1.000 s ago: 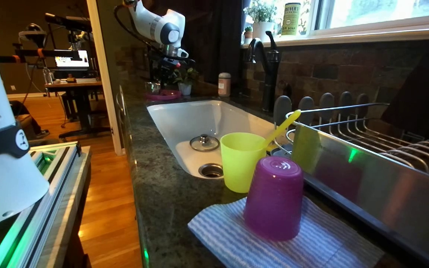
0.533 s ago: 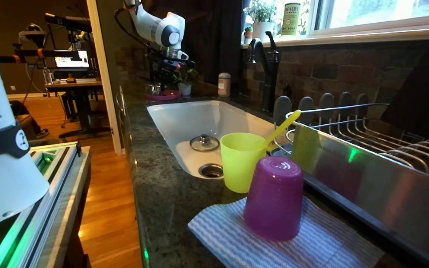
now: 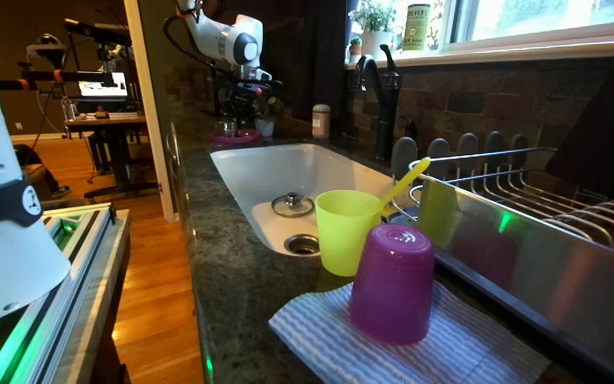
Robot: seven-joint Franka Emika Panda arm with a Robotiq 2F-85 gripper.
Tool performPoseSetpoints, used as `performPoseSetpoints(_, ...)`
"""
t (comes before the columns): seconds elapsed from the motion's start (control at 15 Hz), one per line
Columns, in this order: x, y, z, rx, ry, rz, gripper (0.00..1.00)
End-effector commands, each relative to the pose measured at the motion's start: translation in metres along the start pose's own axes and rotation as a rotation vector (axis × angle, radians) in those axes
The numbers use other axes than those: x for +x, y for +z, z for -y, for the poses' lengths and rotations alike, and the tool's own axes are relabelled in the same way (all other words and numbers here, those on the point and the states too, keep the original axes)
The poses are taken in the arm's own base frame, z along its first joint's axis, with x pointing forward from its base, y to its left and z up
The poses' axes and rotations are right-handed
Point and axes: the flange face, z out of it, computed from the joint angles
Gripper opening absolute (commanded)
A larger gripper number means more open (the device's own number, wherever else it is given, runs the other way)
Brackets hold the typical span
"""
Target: Remove the silver bowl from the drying rack and put it on the purple lid on the left
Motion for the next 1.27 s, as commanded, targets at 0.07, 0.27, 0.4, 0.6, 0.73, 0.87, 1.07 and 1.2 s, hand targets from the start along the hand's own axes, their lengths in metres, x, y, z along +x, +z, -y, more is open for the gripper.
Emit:
performPoseSetpoints(0.07, 0.007, 0.007, 0.003, 0.015, -0.008, -0.002, 0.02)
performPoseSetpoints(0.27, 0.008, 0.007, 0.004, 0.032, -0.007, -0.005, 0.32)
performPoseSetpoints(0.4, 0.007, 0.008, 0.007, 0.044, -0.006, -0.002, 0.38)
performPoseSetpoints(0.6, -0.001, -0.005, 0.012, 0.058, 0.001, 0.036, 0.62)
performPoseSetpoints(0.73, -0.011, -0.028, 0.02, 0.044, -0.001, 0.058, 0.77)
performPoseSetpoints(0.87, -0.021, -0.051, 0.027, 0.022, -0.002, 0.083, 0.91)
performPoseSetpoints(1.07, -0.043, -0.097, 0.038, -0.063, 0.018, 0.105, 1.0)
performPoseSetpoints(1.2, -0.02, -0.087, 0.032, -0.028, -0.005, 0.076, 1.0)
